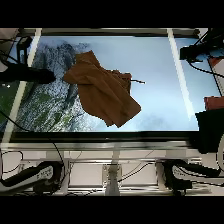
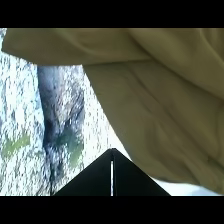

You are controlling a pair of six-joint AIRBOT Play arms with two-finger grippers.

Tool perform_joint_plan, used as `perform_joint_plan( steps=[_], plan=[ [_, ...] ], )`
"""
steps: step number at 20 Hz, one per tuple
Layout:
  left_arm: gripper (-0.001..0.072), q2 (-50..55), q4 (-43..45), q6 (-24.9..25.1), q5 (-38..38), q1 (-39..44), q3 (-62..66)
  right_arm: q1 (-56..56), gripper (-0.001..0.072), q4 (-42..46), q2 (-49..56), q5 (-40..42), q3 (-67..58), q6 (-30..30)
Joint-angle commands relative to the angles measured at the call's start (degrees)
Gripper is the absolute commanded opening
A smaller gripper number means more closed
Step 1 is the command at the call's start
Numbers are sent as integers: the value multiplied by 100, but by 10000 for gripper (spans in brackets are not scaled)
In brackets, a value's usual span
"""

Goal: Fold the clothes and pants, and hang the long-sleeved shirts on hangers.

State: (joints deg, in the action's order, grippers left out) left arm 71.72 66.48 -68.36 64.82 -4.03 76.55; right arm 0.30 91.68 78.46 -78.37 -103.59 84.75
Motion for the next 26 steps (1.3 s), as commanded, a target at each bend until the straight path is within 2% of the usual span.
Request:
perform_joint_plan(
  steps=[1, 3, 5, 6, 8, 9, 10, 12, 16, 21, 25, 26],
  plan=[
    [20, 13, 358, -557, -1108, 636, 0, 7, 31, -2, -4, -2, -4, 0],
    [22, 37, 358, -601, -1648, 839, 0, 7, 31, -2, -4, -4, -4, 0],
    [23, 101, 358, -599, -1821, 911, 0, 7, 31, -2, -4, -4, -4, 0],
    [100, 140, 363, -597, -1812, 909, 0, 7, 31, -2, -4, -2, -4, 0],
    [575, 271, 376, -601, -1764, 898, -2, 7, 31, -2, -4, -2, -4, 0],
    [615, 376, 382, -601, -1711, 898, -2, 7, 32, -2, -4, -2, -4, -2],
    [607, 496, 382, -601, -1661, 898, -2, 7, 31, -2, -4, -4, -4, 0],
    [521, 800, 380, -603, -1580, 896, -2, 7, 31, -2, -4, -4, -4, 0],
    [522, 1412, 385, -645, -1569, 876, 0, 7, 31, -2, -4, -4, -4, -2],
    [524, 1978, 350, -2151, -1622, 382, 0, 7, 31, -4, -4, 131, -4, -2],
    [528, 2236, -166, -2166, -1753, -24, 0, 7, 31, -35, -4, 564, -4, 0],
    [578, 2310, -374, -2155, -1801, -103, 0, 7, 32, -57, -4, 575, -4, 2]
  ],
)
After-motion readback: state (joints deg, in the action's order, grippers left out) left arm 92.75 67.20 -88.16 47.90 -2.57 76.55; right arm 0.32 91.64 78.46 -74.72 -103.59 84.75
